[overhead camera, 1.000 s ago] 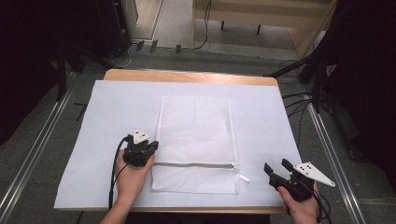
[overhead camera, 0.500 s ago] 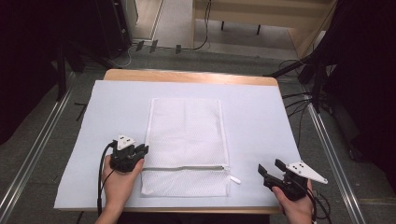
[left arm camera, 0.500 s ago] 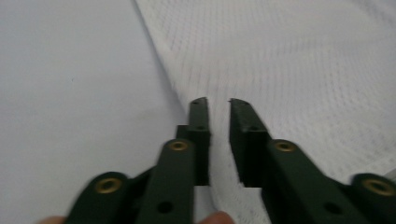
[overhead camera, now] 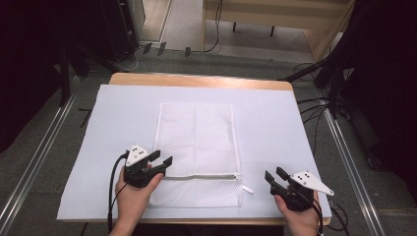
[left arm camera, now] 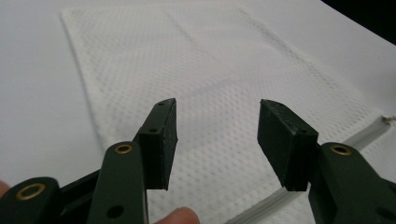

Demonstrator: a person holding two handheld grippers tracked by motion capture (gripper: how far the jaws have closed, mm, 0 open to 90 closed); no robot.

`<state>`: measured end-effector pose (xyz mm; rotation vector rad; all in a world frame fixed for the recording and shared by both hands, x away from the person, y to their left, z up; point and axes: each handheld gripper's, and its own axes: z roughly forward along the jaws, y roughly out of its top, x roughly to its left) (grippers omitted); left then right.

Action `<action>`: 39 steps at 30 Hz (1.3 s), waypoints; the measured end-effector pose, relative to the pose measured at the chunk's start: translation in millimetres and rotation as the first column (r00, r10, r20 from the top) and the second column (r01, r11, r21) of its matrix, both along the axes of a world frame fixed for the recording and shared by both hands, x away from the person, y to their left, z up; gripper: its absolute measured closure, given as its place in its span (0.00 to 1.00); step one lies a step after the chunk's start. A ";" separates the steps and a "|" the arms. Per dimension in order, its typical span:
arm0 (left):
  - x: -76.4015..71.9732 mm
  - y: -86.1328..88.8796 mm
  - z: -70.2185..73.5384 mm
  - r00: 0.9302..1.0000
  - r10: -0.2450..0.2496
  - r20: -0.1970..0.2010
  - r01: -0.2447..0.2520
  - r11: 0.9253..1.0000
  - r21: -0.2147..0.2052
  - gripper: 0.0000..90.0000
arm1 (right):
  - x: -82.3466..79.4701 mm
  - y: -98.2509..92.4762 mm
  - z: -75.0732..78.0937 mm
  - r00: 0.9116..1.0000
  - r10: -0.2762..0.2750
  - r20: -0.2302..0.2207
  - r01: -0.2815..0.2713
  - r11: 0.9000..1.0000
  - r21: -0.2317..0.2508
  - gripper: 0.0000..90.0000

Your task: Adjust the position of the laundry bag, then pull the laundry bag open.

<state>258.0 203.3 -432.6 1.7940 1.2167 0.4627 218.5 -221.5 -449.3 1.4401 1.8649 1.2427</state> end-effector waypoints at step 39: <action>-10.7 -84.7 -13.8 0.963 -0.262 -0.065 0.261 0.965 -0.021 0.73 | 10.8 62.9 -36.5 0.961 0.224 -0.160 -0.227 0.974 0.004 0.50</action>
